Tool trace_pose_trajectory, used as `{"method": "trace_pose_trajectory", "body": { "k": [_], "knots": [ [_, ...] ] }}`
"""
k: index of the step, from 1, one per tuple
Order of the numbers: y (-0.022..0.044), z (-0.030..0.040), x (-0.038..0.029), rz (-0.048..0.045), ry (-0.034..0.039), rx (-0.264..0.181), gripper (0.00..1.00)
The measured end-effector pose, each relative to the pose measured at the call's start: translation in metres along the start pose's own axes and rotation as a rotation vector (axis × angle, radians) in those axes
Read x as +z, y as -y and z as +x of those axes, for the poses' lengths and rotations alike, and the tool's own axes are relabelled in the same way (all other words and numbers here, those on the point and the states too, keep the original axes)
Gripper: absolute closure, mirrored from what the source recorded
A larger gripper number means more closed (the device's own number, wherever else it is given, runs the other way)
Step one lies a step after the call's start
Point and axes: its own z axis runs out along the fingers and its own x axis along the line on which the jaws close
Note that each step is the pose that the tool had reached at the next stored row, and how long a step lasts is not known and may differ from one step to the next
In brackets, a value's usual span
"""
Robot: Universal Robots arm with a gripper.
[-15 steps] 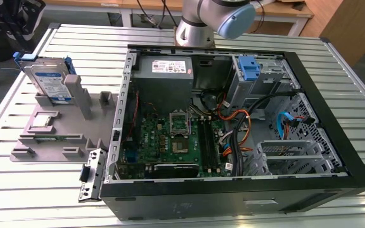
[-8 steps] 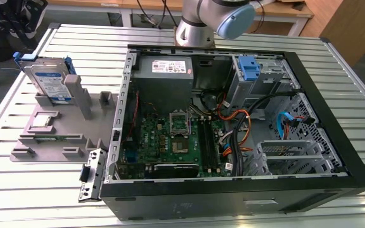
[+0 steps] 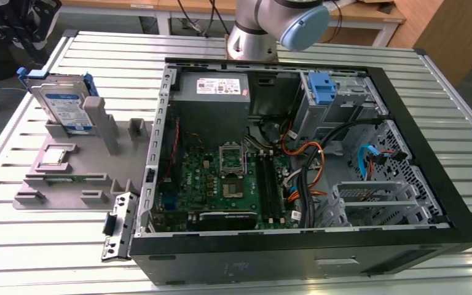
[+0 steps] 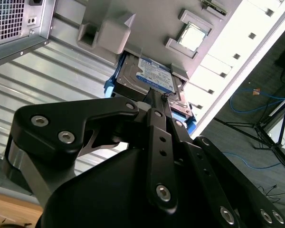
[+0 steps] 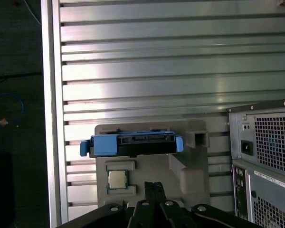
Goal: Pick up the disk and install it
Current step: 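Reach for the disk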
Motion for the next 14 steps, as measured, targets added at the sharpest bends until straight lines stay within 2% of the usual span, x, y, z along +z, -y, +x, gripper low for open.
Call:
{"method": "trace_pose_trajectory", "body": {
  "k": [6,14],
  "knots": [
    [-0.0025,0.0002,0.0004,0.0,0.0,0.0,0.9],
    [-0.0158,0.0013,0.0053,-0.0007,-0.0001,0.0,0.9]
  ]
}}
